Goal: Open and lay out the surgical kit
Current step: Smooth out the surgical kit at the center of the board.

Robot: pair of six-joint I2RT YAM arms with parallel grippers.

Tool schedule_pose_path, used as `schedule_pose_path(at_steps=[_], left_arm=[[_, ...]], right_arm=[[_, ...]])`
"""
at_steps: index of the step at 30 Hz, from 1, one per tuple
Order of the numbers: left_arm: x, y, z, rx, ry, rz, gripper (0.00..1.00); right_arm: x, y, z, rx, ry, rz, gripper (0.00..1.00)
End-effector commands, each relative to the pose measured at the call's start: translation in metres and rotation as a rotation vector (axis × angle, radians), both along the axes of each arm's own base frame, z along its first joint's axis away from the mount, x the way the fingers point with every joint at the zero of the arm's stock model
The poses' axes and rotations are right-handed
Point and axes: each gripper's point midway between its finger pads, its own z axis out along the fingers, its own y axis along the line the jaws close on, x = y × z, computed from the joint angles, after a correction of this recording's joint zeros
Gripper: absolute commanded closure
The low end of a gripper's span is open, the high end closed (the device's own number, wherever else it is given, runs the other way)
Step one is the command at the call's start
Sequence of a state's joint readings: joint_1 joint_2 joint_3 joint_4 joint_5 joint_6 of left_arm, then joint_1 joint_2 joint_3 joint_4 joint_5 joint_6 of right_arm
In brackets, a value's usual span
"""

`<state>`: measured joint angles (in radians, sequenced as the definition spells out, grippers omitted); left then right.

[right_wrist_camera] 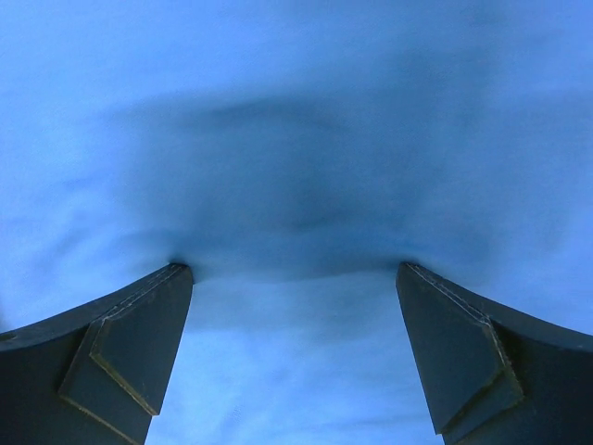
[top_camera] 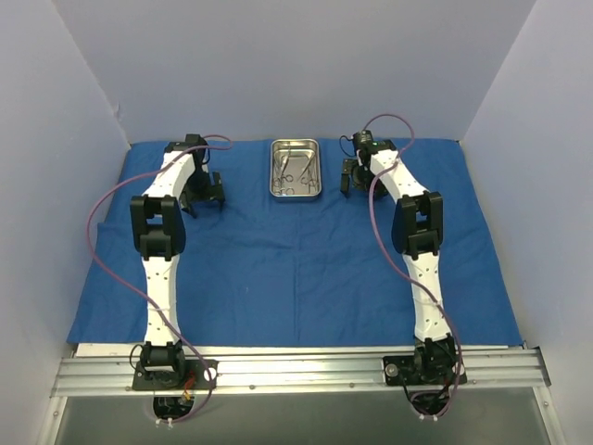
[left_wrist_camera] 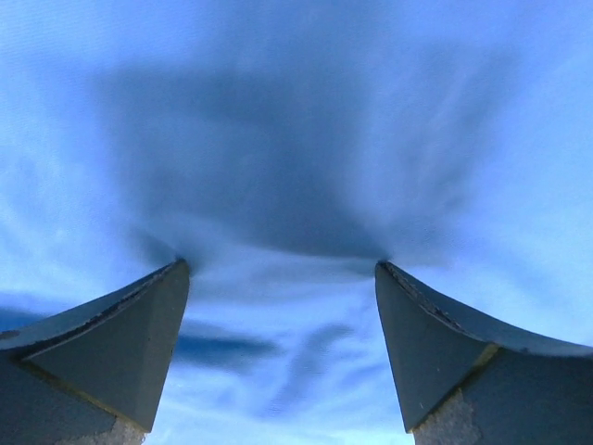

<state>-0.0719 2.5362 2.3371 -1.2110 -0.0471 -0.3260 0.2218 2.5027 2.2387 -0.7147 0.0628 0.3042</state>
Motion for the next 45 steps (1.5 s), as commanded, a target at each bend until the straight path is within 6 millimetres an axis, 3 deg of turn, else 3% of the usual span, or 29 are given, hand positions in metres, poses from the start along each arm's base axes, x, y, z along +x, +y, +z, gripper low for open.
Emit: schedule_pose_path(at_steps=[1,2,3,4,5,6,7,8,9,13,15,17,18,19,21,22,24,25,28,33,37,41,43,45], left_arm=[[-0.025,0.016,0.002,-0.019,-0.005,0.053,0.09],[-0.029,0.014,0.003,-0.022,-0.012,0.056,0.09],[-0.035,0.013,0.006,-0.021,-0.019,0.053,0.09],[-0.039,0.012,0.022,-0.022,-0.053,0.045,0.09],[-0.049,0.015,0.016,-0.003,-0.041,0.031,0.09],[-0.050,0.018,0.028,0.013,-0.068,0.024,0.08],[-0.052,0.026,0.030,0.050,-0.071,0.016,0.08],[-0.052,0.030,0.034,0.062,-0.079,0.012,0.08],[-0.051,0.036,0.039,0.082,-0.084,0.012,0.08],[-0.060,0.055,0.051,0.174,-0.082,0.025,0.08],[-0.080,0.060,0.042,0.168,-0.020,0.059,0.08],[-0.092,0.059,0.051,0.164,-0.047,0.075,0.09],[-0.099,0.058,0.066,0.152,-0.085,0.081,0.09],[-0.121,0.057,0.055,0.150,-0.038,0.086,0.08],[-0.142,0.054,0.061,0.130,-0.032,0.134,0.08],[-0.164,0.049,0.046,0.098,0.022,0.145,0.08],[-0.176,0.042,0.040,0.060,0.017,0.183,0.09],[-0.187,0.038,0.028,0.034,0.044,0.188,0.09],[-0.197,0.031,0.013,0.006,0.088,0.209,0.09],[-0.227,0.028,-0.009,0.001,0.203,0.233,0.09],[-0.246,0.025,-0.016,-0.008,0.247,0.249,0.09],[-0.260,0.020,-0.011,-0.024,0.308,0.292,0.09],[-0.267,0.017,-0.006,-0.035,0.307,0.301,0.10],[-0.266,0.020,0.002,-0.023,0.282,0.306,0.10]], right_arm=[[-0.004,-0.054,0.028,-0.107,-0.014,-0.077,0.00],[-0.011,-0.059,0.032,-0.102,-0.007,-0.088,0.00],[-0.014,-0.064,0.055,-0.092,-0.050,-0.100,0.00],[-0.023,-0.074,0.059,-0.093,-0.045,-0.117,0.00],[-0.046,-0.079,0.043,-0.102,0.018,-0.119,0.00],[-0.055,-0.080,0.061,-0.079,-0.004,-0.118,0.00],[-0.067,-0.086,0.062,-0.076,0.007,-0.126,0.00],[-0.092,-0.090,0.045,-0.085,0.066,-0.129,0.00],[-0.101,-0.092,0.060,-0.081,0.039,-0.130,0.00],[-0.140,-0.098,0.054,-0.103,0.079,-0.114,0.00],[-0.158,-0.101,0.048,-0.112,0.119,-0.118,0.00],[-0.164,-0.095,0.052,-0.086,0.101,-0.116,0.00],[-0.168,-0.091,0.065,-0.069,0.066,-0.106,0.00],[-0.179,-0.089,0.062,-0.066,0.081,-0.099,0.00],[-0.193,-0.078,0.064,-0.021,0.093,-0.070,0.00],[-0.205,-0.073,0.054,-0.007,0.126,-0.058,0.01],[-0.208,-0.062,0.047,0.009,0.110,-0.036,0.01],[-0.215,-0.056,0.038,-0.005,0.127,-0.021,0.01],[-0.226,-0.052,0.017,-0.031,0.167,-0.040,0.01],[-0.271,-0.063,-0.026,-0.067,0.298,-0.087,0.02],[-0.284,-0.068,-0.027,-0.084,0.355,-0.163,0.02],[-0.322,-0.070,-0.032,-0.040,0.504,-0.225,0.03],[-0.335,-0.070,-0.029,-0.029,0.512,-0.241,0.03],[-0.335,-0.072,-0.012,-0.032,0.470,-0.261,0.03]])
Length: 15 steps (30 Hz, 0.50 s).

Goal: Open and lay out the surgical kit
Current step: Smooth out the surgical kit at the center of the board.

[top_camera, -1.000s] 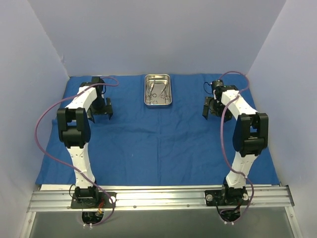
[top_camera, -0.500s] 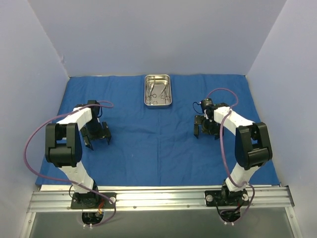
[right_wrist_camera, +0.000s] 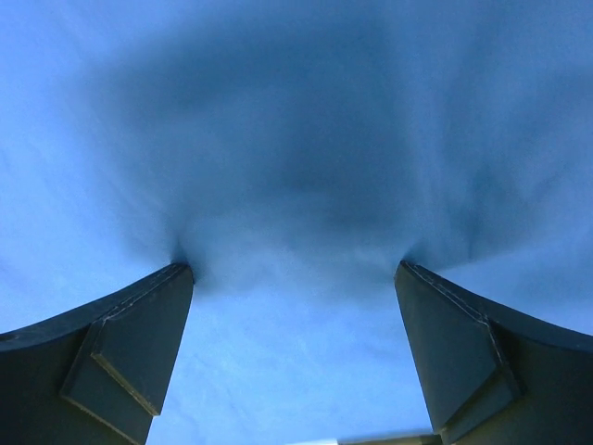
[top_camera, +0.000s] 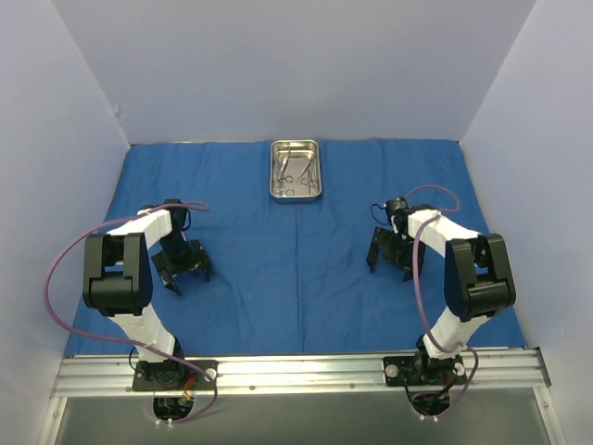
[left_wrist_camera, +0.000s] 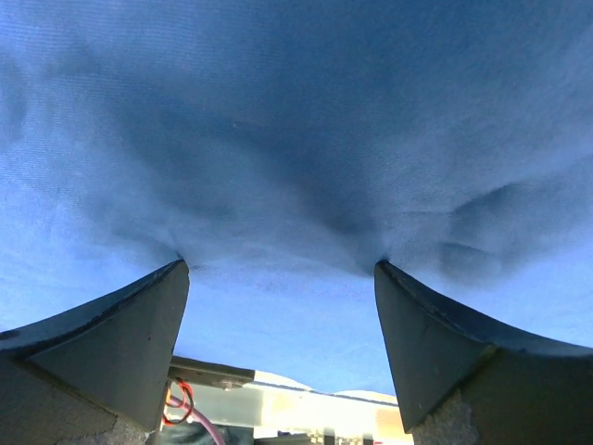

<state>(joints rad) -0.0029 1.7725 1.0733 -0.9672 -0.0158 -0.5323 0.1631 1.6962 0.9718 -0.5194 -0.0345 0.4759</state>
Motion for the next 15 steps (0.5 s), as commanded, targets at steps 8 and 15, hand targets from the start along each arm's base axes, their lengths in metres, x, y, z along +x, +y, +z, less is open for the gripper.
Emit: schedule_pose_path(at_steps=[8,15], left_arm=[[0.031,0.025,0.065,0.143,-0.145,-0.004,0.09],[0.050,0.036,0.053,0.127,-0.156,0.022,0.06]], right_arm=[[0.018,-0.038,0.084,-0.215,-0.058,-0.002,0.02],[0.044,-0.029,0.037,-0.166,-0.035,0.020,0.02]])
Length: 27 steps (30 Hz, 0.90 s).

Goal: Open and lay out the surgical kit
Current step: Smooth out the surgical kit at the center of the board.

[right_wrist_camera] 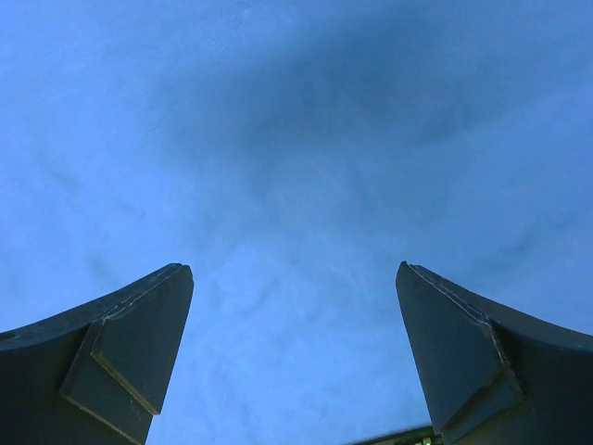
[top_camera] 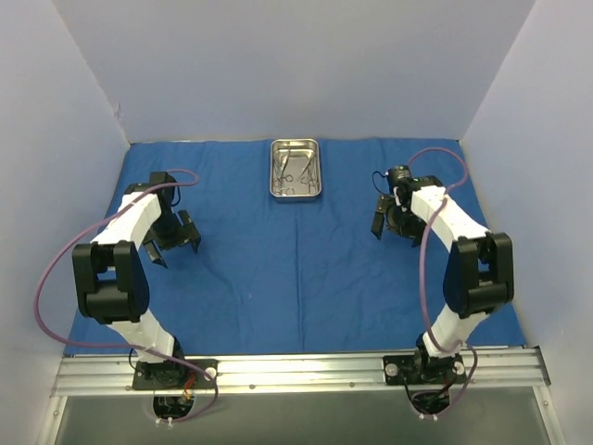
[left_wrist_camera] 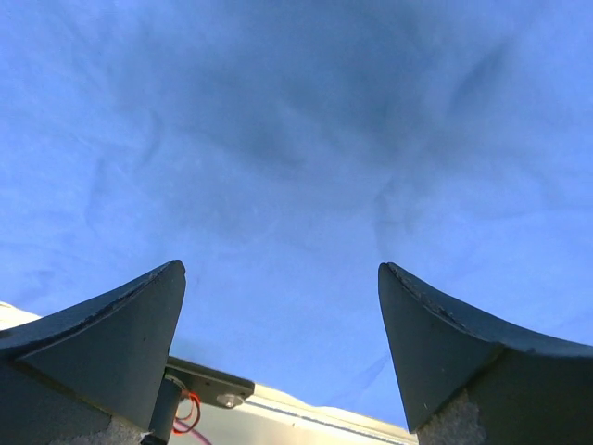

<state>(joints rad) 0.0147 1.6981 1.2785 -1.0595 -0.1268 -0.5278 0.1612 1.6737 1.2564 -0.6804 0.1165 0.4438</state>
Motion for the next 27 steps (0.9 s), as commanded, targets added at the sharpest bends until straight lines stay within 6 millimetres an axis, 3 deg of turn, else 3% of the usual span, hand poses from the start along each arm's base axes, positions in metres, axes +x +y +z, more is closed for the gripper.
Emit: schedule_pose_path(at_steps=[1,5,9,11,13,16,22,25,27], left_arm=[[0.002,0.012,-0.016,0.004,0.032,0.016,0.06],[-0.016,0.016,-0.050,-0.053,0.118,0.053,0.06],[-0.044,0.017,-0.074,-0.125,0.200,0.110,0.07],[-0.054,0.021,-0.078,-0.141,0.228,0.144,0.08],[-0.052,0.022,-0.070,-0.136,0.224,0.142,0.09],[-0.042,0.025,-0.054,-0.130,0.173,0.149,0.09],[-0.011,0.038,-0.022,-0.076,0.065,0.132,0.09],[0.009,0.045,0.000,-0.047,-0.041,0.113,0.08],[0.011,0.046,-0.002,-0.049,-0.044,0.111,0.07]], right_arm=[[-0.017,-0.012,-0.047,-0.043,0.148,0.001,0.02],[-0.029,-0.021,-0.074,-0.068,0.202,-0.016,0.02],[-0.055,-0.027,-0.084,-0.066,0.267,-0.050,0.02],[-0.073,-0.031,-0.085,-0.039,0.301,-0.089,0.02],[-0.082,-0.033,-0.079,-0.025,0.314,-0.116,0.02],[-0.083,-0.041,-0.064,-0.031,0.282,-0.132,0.02],[-0.015,-0.033,-0.028,0.012,0.125,-0.058,0.02],[-0.006,-0.043,-0.023,-0.021,0.111,-0.057,0.00],[-0.011,-0.052,-0.034,-0.019,0.128,-0.087,0.00]])
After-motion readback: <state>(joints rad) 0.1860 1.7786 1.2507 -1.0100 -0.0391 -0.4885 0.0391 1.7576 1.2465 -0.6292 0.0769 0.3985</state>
